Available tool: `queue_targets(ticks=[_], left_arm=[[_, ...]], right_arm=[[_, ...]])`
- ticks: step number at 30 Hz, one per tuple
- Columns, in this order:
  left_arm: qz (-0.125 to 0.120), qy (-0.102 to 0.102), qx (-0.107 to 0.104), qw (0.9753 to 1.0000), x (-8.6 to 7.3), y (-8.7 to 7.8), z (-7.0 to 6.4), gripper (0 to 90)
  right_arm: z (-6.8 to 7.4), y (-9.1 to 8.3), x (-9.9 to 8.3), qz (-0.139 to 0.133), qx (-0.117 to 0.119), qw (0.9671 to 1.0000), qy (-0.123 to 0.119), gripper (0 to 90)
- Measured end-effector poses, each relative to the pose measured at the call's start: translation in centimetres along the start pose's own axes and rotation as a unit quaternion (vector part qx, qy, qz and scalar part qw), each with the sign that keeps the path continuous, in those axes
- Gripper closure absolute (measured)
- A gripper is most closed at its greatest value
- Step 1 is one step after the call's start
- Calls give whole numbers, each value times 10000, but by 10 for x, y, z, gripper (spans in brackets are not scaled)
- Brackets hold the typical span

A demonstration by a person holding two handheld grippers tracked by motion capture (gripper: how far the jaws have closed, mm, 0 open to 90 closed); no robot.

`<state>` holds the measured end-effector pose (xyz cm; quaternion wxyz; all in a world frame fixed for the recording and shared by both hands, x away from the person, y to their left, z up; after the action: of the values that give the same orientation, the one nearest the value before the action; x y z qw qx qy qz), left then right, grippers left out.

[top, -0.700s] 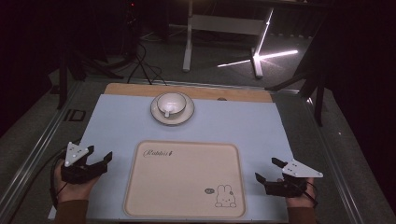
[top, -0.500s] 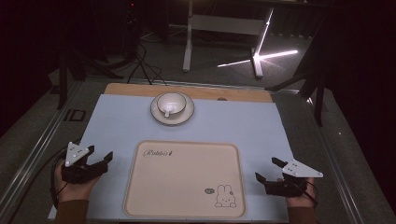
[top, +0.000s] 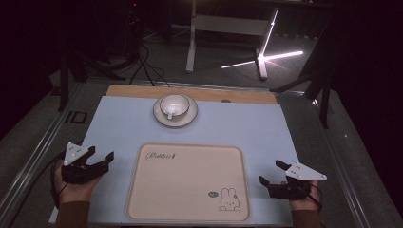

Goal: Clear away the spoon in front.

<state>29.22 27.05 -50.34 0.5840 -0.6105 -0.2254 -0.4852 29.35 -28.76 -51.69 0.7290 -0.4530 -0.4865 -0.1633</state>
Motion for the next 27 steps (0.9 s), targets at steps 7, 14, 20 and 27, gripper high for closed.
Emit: queue_targets(ticks=[7,14,20,27], left_arm=[[17,130,7,9999,17,10,0,306],[-16,300,-3,9995,38,25,-6,307],[15,368,-36,9993,59,50,-14,310],[-14,321,-47,9995,74,70,-19,316]], right_arm=[[0,0,0,4,-7,10000,14,138],[0,1,0,49,-14,10000,9,138],[0,0,0,28,-12,10000,4,138],[0,0,1,6,-8,10000,5,138]])
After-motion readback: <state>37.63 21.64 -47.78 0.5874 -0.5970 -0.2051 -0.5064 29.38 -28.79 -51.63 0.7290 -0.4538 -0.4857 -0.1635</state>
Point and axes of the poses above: each handheld gripper's, and its own axes: y roughly forward along the jaws, x roughly out of its top, z roughly to its left, the point moved 6 cm from there along y, roughly forward along the jaws, and after that the axes turned 13 degrees about y, right-handed, at the moved point
